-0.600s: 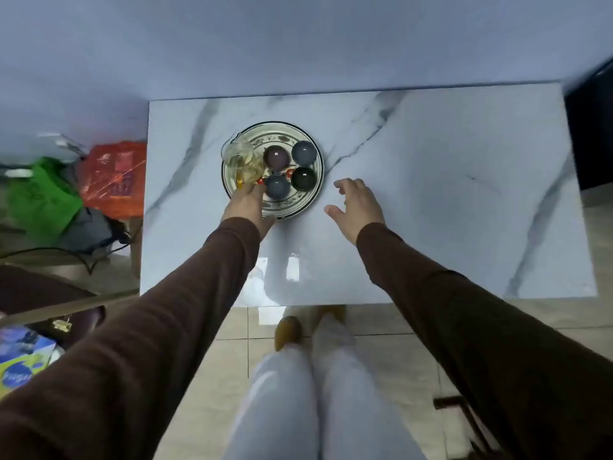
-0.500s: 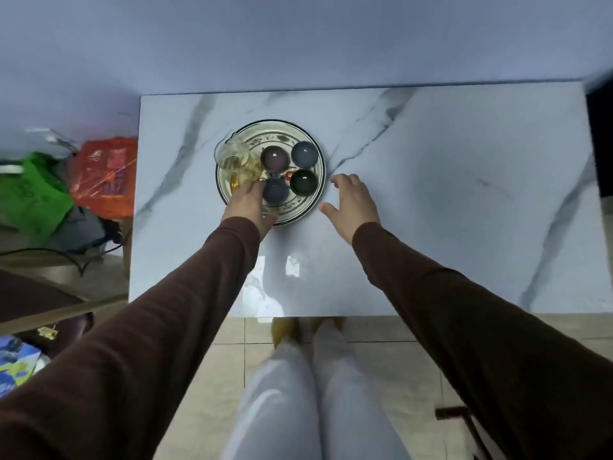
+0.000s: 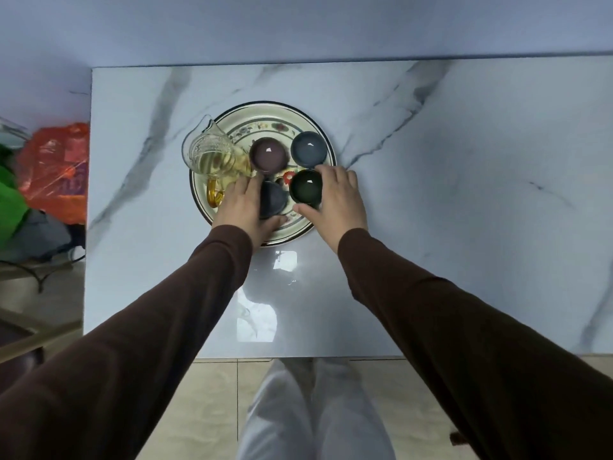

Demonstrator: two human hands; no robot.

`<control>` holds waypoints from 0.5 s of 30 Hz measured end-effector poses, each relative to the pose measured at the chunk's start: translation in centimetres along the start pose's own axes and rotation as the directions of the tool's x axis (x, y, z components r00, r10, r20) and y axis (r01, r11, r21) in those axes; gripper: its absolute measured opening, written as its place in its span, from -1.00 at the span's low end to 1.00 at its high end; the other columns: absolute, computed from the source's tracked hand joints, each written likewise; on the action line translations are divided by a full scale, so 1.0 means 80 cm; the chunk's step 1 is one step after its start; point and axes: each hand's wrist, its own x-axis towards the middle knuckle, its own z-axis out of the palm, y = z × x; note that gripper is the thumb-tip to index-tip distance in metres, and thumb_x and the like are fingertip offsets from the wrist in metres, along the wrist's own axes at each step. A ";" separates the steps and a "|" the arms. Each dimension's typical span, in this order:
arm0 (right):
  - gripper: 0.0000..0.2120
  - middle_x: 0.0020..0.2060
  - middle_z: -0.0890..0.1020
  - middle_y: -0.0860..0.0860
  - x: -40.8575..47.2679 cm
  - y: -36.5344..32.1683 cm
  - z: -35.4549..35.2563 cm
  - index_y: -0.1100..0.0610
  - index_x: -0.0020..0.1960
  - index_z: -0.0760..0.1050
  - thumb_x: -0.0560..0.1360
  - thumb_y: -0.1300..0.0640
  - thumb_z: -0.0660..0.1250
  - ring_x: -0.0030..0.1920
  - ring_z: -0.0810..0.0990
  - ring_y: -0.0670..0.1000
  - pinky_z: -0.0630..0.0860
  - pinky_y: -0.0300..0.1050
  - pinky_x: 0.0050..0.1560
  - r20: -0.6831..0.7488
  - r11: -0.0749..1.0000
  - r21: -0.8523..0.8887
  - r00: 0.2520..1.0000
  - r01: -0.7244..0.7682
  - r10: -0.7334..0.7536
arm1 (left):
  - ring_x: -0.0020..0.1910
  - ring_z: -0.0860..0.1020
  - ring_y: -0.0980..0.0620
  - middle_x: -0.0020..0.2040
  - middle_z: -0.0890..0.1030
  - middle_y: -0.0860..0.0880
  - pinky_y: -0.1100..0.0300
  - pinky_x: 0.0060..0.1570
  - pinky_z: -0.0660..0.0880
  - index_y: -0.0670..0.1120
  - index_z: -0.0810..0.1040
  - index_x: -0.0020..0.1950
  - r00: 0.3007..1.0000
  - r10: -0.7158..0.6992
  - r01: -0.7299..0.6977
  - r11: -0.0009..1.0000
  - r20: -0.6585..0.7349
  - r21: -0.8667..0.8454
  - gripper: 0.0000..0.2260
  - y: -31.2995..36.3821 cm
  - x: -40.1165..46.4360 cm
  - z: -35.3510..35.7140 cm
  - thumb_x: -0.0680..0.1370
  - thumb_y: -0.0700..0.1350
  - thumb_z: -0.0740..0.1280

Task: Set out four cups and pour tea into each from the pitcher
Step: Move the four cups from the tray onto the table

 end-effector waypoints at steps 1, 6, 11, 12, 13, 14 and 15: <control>-0.33 0.21 0.51 0.07 0.001 0.000 0.003 0.13 0.34 0.37 0.38 -0.17 0.47 0.23 0.39 0.13 0.37 -0.04 0.29 -0.008 1.000 -0.012 1.000 0.002 -0.002 | 0.21 0.39 -0.23 0.23 0.44 -0.21 -0.03 0.21 0.36 -0.13 0.31 0.40 1.000 0.000 0.000 1.000 -0.002 -0.016 -0.27 -0.001 0.001 0.001 0.34 0.13 0.47; -0.37 0.19 0.53 0.05 0.000 -0.005 -0.001 0.12 0.30 0.40 0.36 -0.13 0.50 0.22 0.40 0.10 0.37 -0.08 0.24 -0.013 0.998 0.054 1.000 -0.025 0.026 | 0.21 0.42 -0.21 0.21 0.47 -0.20 -0.01 0.22 0.38 -0.12 0.36 0.37 1.000 -0.022 0.023 0.995 0.019 -0.097 -0.30 0.003 0.001 -0.008 0.32 0.06 0.51; -0.36 0.14 0.53 0.06 -0.027 0.002 -0.040 0.12 0.28 0.41 0.33 -0.12 0.52 0.19 0.40 0.09 0.40 -0.08 0.20 -0.063 0.981 0.171 0.992 -0.096 0.108 | 0.22 0.42 -0.23 0.23 0.47 -0.21 0.02 0.24 0.35 -0.13 0.38 0.35 0.999 0.038 -0.038 0.995 -0.004 -0.093 -0.33 0.032 -0.010 -0.024 0.31 0.01 0.53; -0.36 0.14 0.53 0.06 -0.036 0.009 -0.051 0.13 0.28 0.42 0.33 -0.12 0.52 0.19 0.40 0.09 0.41 -0.07 0.20 -0.072 0.975 0.190 0.989 -0.114 0.130 | 0.21 0.42 -0.23 0.22 0.47 -0.22 0.03 0.23 0.34 -0.14 0.39 0.35 0.997 0.072 -0.073 0.994 -0.007 -0.085 -0.33 0.044 -0.012 -0.025 0.32 0.00 0.53; -0.37 0.14 0.53 0.06 -0.043 0.019 -0.064 0.13 0.28 0.42 0.33 -0.12 0.52 0.19 0.40 0.09 0.43 -0.06 0.19 -0.082 0.970 0.203 0.985 -0.131 0.150 | 0.21 0.42 -0.24 0.22 0.47 -0.22 0.03 0.22 0.33 -0.15 0.39 0.35 0.995 0.103 -0.103 0.992 -0.004 -0.073 -0.34 0.059 -0.014 -0.025 0.32 -0.01 0.52; -0.38 0.14 0.52 0.06 -0.050 0.029 -0.075 0.13 0.27 0.42 0.33 -0.12 0.52 0.19 0.40 0.08 0.44 -0.06 0.19 -0.088 0.966 0.212 0.982 -0.146 0.168 | 0.21 0.42 -0.25 0.22 0.47 -0.23 0.02 0.22 0.33 -0.17 0.39 0.36 0.992 0.122 -0.122 0.991 0.006 -0.059 -0.34 0.072 -0.015 -0.026 0.33 -0.01 0.52; -0.37 0.14 0.52 0.06 -0.058 0.043 -0.089 0.13 0.28 0.42 0.34 -0.12 0.52 0.19 0.40 0.08 0.44 -0.05 0.19 -0.100 0.963 0.216 0.977 -0.163 0.188 | 0.22 0.41 -0.26 0.22 0.46 -0.25 0.00 0.23 0.34 -0.18 0.38 0.36 0.990 0.143 -0.142 0.989 0.012 -0.051 -0.34 0.091 -0.016 -0.025 0.34 -0.02 0.52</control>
